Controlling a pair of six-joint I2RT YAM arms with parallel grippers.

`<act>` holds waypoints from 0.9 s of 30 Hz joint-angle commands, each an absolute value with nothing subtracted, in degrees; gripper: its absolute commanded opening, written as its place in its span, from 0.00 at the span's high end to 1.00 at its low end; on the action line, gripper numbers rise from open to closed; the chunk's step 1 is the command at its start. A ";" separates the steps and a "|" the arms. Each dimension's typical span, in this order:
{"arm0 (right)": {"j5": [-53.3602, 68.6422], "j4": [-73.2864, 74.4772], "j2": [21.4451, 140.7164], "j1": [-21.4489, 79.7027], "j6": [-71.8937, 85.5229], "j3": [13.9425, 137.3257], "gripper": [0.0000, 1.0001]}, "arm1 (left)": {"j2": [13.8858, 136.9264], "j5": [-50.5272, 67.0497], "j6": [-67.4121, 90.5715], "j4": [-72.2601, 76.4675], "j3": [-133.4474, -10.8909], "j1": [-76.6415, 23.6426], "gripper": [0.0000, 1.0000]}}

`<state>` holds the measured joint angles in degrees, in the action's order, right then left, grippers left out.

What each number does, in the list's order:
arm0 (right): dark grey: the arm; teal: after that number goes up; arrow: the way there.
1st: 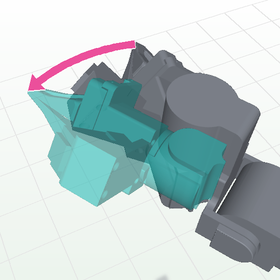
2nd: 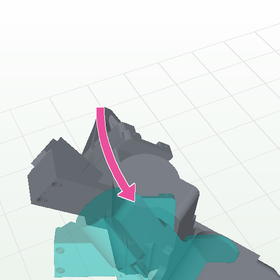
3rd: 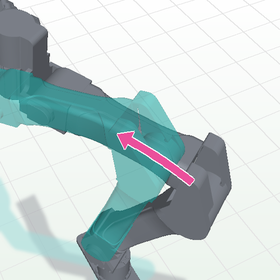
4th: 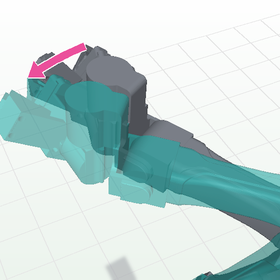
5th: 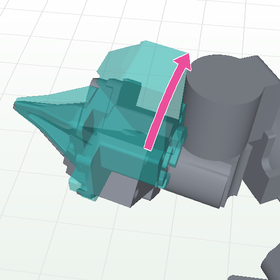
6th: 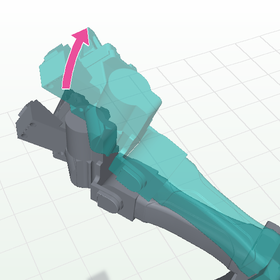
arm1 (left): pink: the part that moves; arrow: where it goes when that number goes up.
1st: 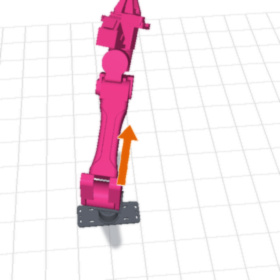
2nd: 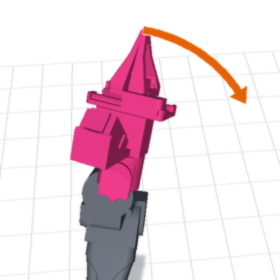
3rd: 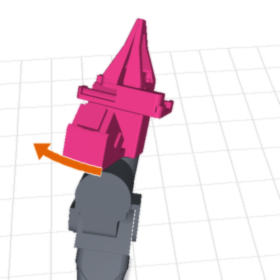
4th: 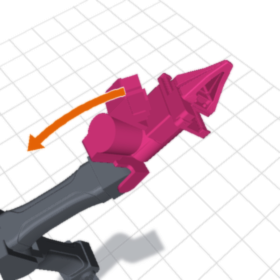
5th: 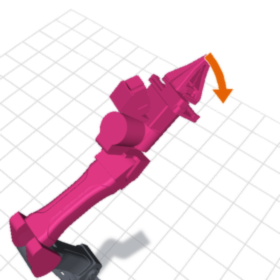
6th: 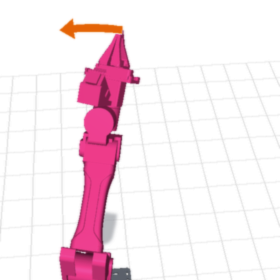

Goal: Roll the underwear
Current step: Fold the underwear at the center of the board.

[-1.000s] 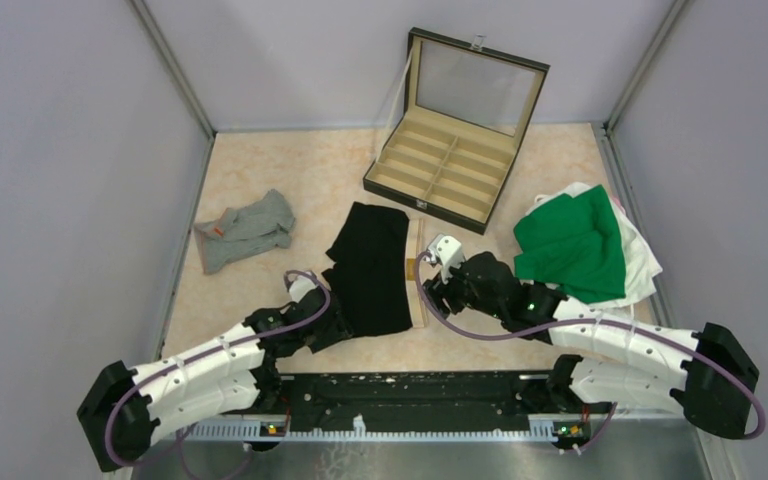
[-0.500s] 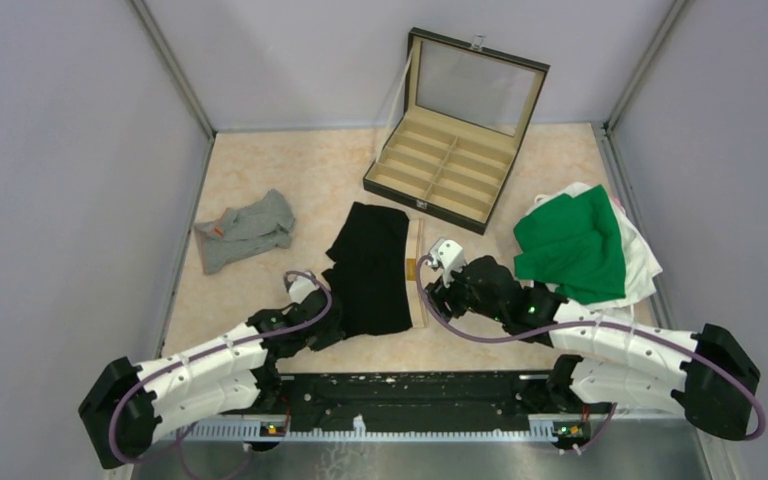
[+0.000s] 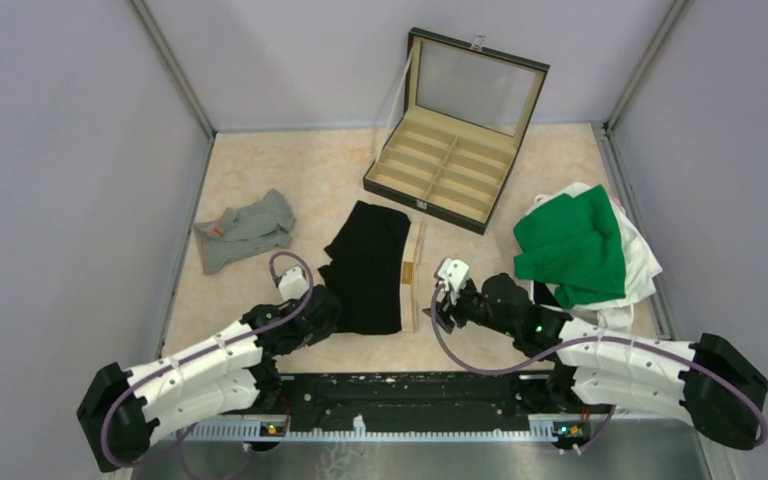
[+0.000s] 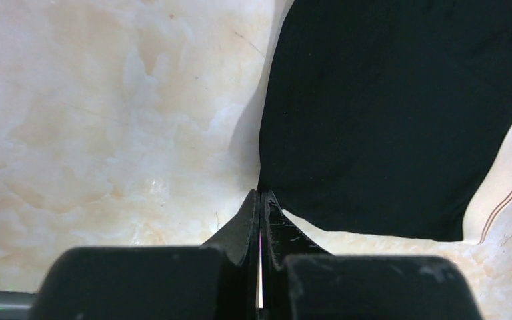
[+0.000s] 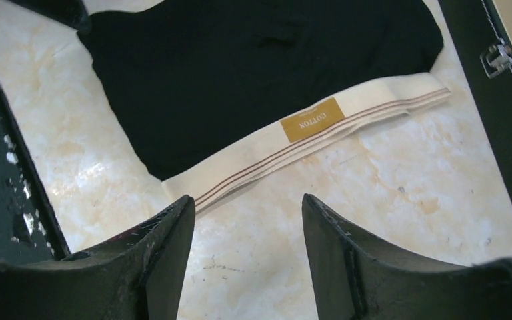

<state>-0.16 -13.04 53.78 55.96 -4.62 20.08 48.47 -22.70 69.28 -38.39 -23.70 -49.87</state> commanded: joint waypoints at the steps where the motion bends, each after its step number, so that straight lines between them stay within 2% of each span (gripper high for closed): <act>1: 8.02 -24.70 54.46 56.70 -13.81 19.48 0.42 | 47.01 -27.83 68.84 -43.23 -27.19 -49.92 1.00; 5: 8.76 -18.78 59.81 61.22 -22.30 23.96 0.42 | 46.51 -27.33 68.35 -43.14 -26.87 -49.92 1.00; 10: 11.47 -18.55 64.91 63.71 -28.06 24.18 0.42 | 46.58 -26.22 66.59 -41.54 -26.30 -49.92 1.00; 20: 11.02 -19.87 75.45 65.71 -31.39 26.22 0.48 | 46.86 -25.87 64.07 -40.66 -26.98 -49.92 1.00; 27: 8.94 -23.99 79.99 66.35 -31.82 27.02 0.49 | 47.71 -25.51 63.90 -40.35 -26.89 -49.92 1.00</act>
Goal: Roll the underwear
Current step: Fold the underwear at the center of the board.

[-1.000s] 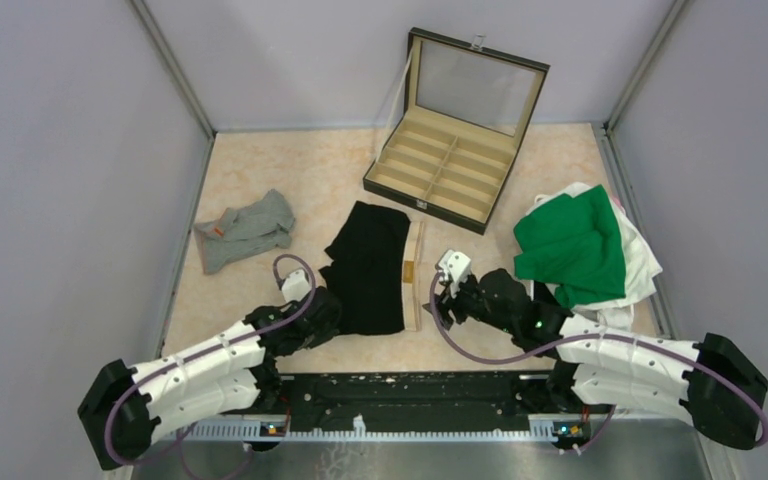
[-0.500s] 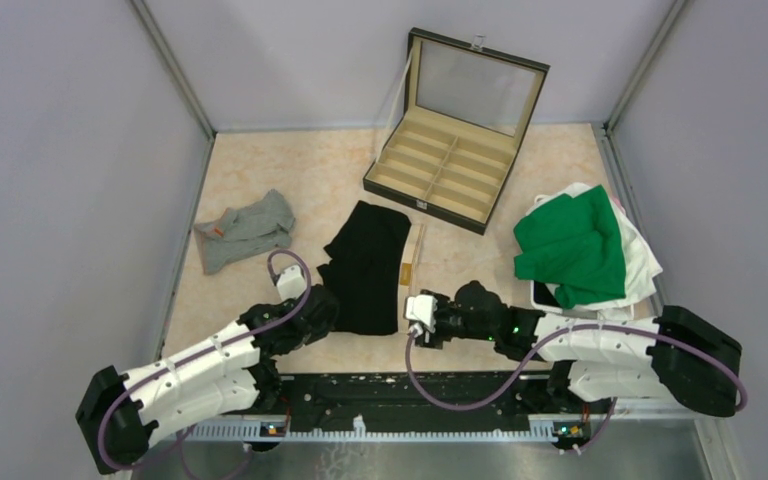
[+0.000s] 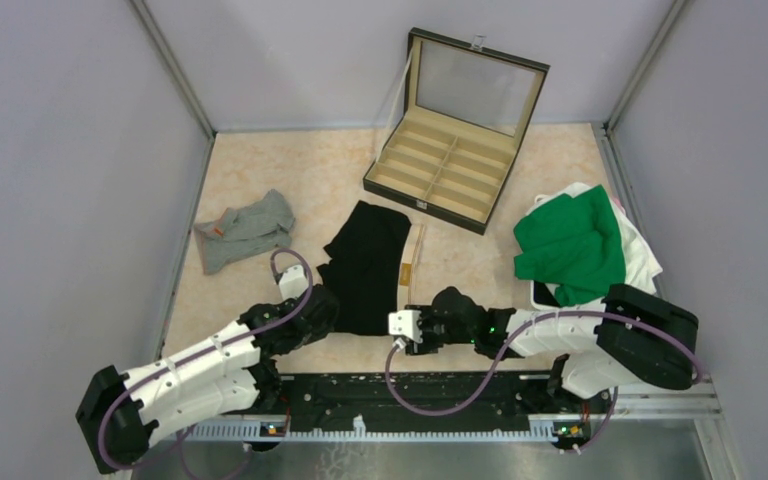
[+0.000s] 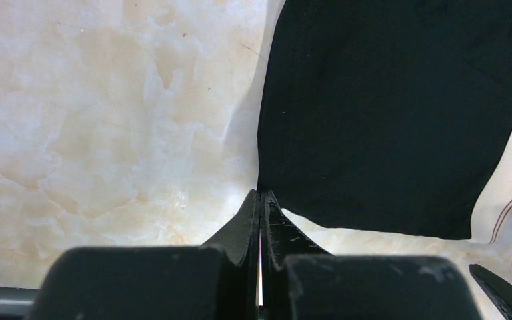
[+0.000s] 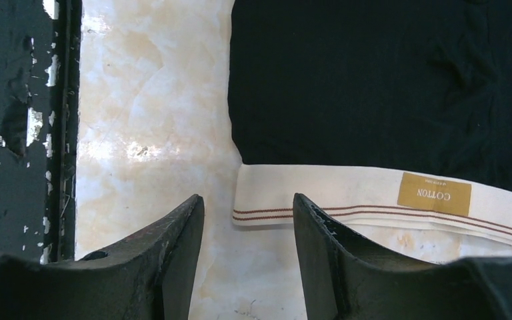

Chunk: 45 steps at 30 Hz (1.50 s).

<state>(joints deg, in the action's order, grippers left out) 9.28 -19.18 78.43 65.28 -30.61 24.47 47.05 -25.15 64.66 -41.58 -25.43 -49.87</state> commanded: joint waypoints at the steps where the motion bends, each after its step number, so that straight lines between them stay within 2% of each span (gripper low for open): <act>1: 9.01 -24.07 80.59 66.40 -31.89 27.25 0.50 | 47.87 -25.50 64.04 -40.44 -26.87 -49.92 1.00; 21: 5.30 -23.59 85.80 66.53 -32.05 26.78 0.70 | 47.69 -26.78 65.06 -42.58 -27.94 -49.92 1.00; 29: 7.38 -22.38 86.32 65.60 -29.60 27.42 0.94 | 47.58 -26.77 64.96 -42.77 -28.73 -49.92 1.00; 31: 7.79 -21.53 86.00 65.52 -29.13 27.99 1.00 | 47.23 -26.73 64.58 -42.40 -28.95 -49.92 0.97; 33: 8.23 -20.02 85.78 65.48 -28.47 28.60 1.00 | 46.71 -26.74 63.98 -42.13 -29.28 -49.92 0.95; 36: 9.22 -17.46 84.60 65.43 -26.79 29.21 1.00 | 45.76 -26.85 62.77 -41.85 -30.06 -49.92 1.00; 45: 8.35 -10.32 74.02 69.16 -20.46 28.39 1.00 | 43.16 -26.50 58.11 -44.14 -33.77 -49.92 1.00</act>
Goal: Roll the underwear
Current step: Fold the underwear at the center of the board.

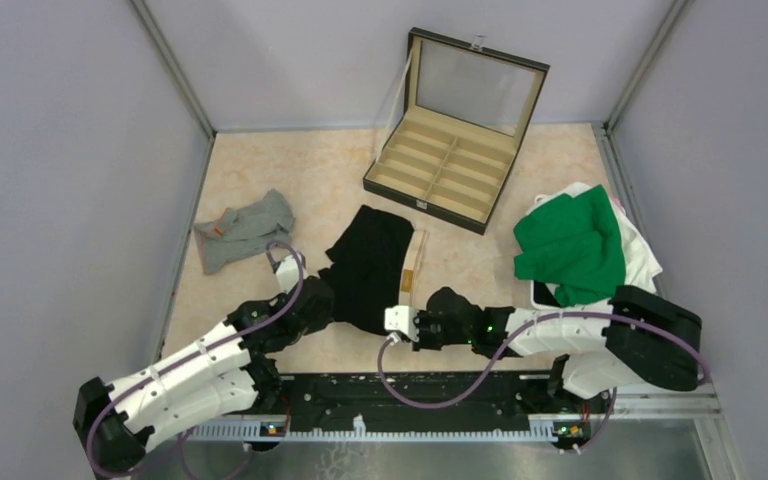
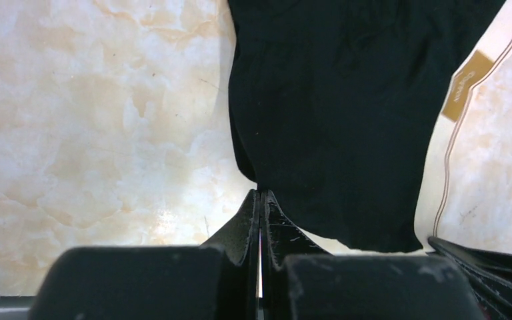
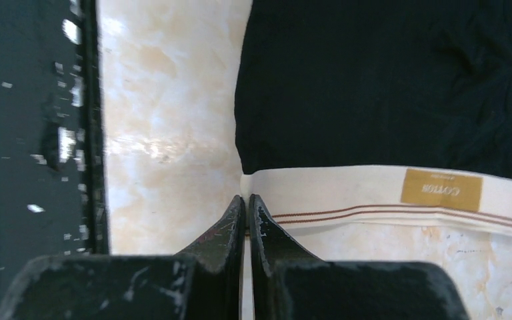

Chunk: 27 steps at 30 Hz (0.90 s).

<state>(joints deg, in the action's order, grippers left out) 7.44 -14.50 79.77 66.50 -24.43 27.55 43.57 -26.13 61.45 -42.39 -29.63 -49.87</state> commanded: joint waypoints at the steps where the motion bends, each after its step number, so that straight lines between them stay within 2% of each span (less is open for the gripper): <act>1: 8.14 -9.36 73.22 69.95 -19.87 28.52 1.00 | 43.40 -25.82 57.36 -45.21 -34.72 -49.92 1.00; 6: 7.31 -4.21 70.32 73.67 -17.00 30.22 1.00 | 44.14 -17.23 54.65 -47.41 -37.80 -50.18 1.00; 12: 7.00 -0.93 65.89 77.73 -11.74 31.14 1.00 | 41.49 -10.05 60.20 -52.85 -38.97 -50.19 1.00; 20: 8.06 2.86 65.10 84.22 -5.53 34.45 1.00 | 34.78 -11.21 65.36 -62.76 -43.75 -50.19 1.00; 27: 2.54 1.30 61.51 83.67 -0.44 34.28 1.00 | 37.99 -16.08 63.29 -59.65 -46.79 -50.18 1.00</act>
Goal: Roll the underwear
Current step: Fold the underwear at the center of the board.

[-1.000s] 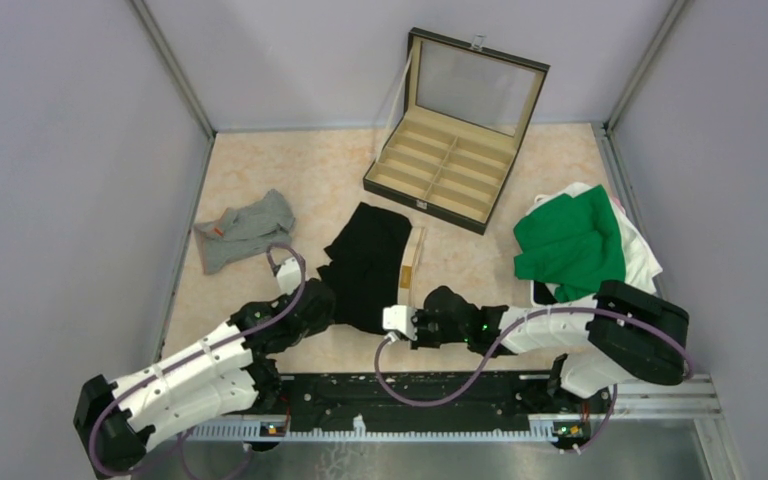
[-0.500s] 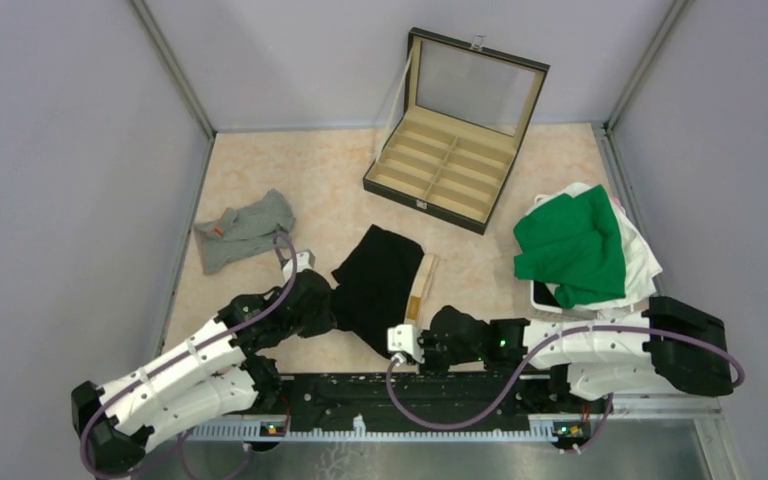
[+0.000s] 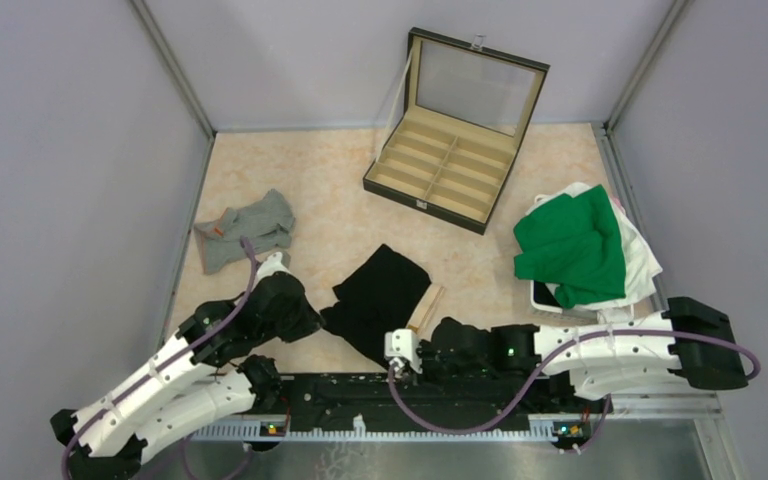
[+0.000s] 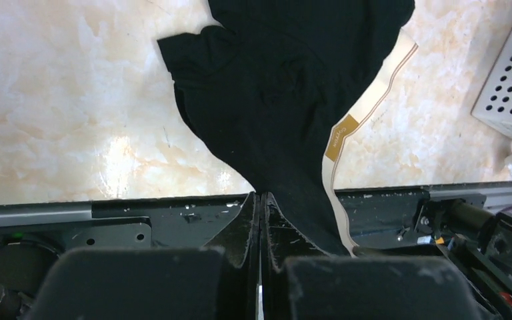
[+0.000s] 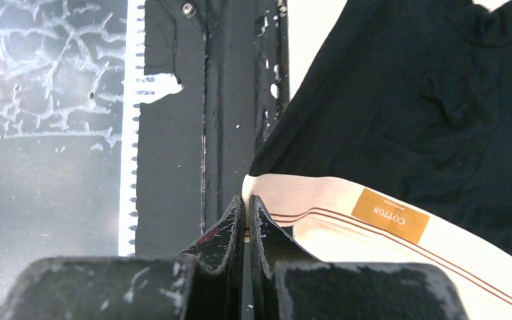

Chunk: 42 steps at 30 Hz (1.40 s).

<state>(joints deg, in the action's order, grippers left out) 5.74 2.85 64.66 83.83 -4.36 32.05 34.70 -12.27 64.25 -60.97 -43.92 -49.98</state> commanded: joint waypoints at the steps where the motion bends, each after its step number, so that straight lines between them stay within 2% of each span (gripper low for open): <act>1: 2.49 1.27 61.30 82.91 0.79 34.43 1.00 | 39.51 -17.22 62.54 -58.19 -47.42 -50.14 1.00; 9: 6.02 10.04 62.45 70.14 3.39 40.64 1.00 | 48.60 -27.56 58.69 -49.19 -52.61 -50.03 1.00; 17: 11.89 12.63 65.04 58.28 3.84 43.57 1.00 | 58.55 -30.64 52.09 -40.98 -57.63 -49.09 1.00; 29: 11.80 9.06 64.76 51.75 5.17 39.08 1.00 | 69.95 -27.59 40.63 -23.65 -57.35 -45.58 1.00; 42: 11.84 2.64 70.58 47.80 5.77 36.91 1.00 | 79.80 -28.75 39.33 -17.53 -56.21 -43.41 1.00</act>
<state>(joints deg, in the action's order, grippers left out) 11.90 7.46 68.88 49.36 4.75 38.17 78.04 -27.92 41.17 -23.31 -55.92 -43.97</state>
